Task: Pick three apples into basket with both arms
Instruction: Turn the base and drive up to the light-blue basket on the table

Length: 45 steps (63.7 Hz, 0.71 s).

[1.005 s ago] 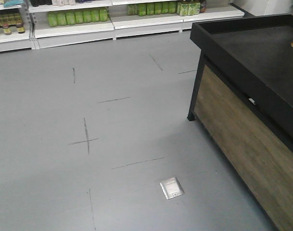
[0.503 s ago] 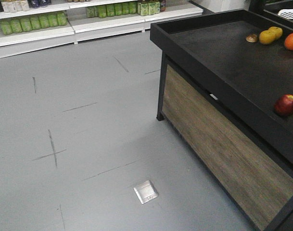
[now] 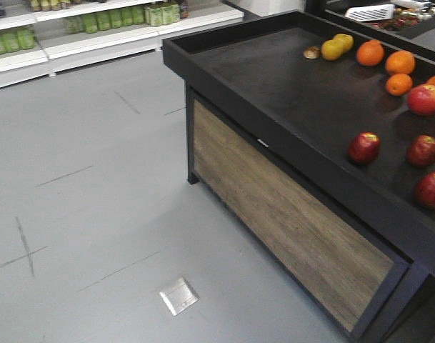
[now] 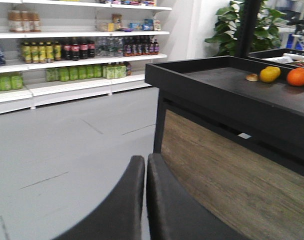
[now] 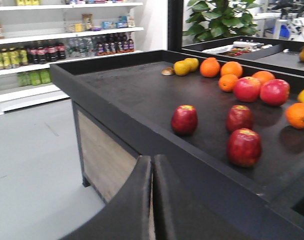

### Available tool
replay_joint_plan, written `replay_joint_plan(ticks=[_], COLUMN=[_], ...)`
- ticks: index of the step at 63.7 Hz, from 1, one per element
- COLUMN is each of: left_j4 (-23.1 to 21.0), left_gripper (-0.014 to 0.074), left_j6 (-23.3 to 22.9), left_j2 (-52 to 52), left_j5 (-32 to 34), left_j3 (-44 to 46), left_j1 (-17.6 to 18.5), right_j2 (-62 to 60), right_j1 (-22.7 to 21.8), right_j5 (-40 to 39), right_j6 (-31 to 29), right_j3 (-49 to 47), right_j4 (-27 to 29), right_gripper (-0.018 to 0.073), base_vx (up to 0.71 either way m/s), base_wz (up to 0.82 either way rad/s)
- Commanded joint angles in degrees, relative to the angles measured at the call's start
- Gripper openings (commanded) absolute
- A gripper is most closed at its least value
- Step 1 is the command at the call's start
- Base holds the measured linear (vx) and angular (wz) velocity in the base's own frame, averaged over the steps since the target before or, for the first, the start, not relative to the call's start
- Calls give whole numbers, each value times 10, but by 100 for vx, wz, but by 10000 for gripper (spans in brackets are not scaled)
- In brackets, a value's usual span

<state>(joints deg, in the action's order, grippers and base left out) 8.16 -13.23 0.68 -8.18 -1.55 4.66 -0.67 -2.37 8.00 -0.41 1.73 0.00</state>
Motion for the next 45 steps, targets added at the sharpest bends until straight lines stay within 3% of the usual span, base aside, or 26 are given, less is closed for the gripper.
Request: replay_joint_plan(ticks=[1, 45], left_j4=[-4, -4], left_gripper=[-6, -6], left_j6=[-1, -1], left_j2=[9, 9], left_j5=[45, 45], left_j3=[-3, -3], left_j1=[2, 4], right_j2=[-8, -8], right_j1=[-3, -3], right_j5=[-45, -45], right_j6=[0, -1], right_j3=[7, 7], right_j4=[0, 0], right_gripper=[-8, -8], base_vx=[8, 9], base_wz=[-30, -37])
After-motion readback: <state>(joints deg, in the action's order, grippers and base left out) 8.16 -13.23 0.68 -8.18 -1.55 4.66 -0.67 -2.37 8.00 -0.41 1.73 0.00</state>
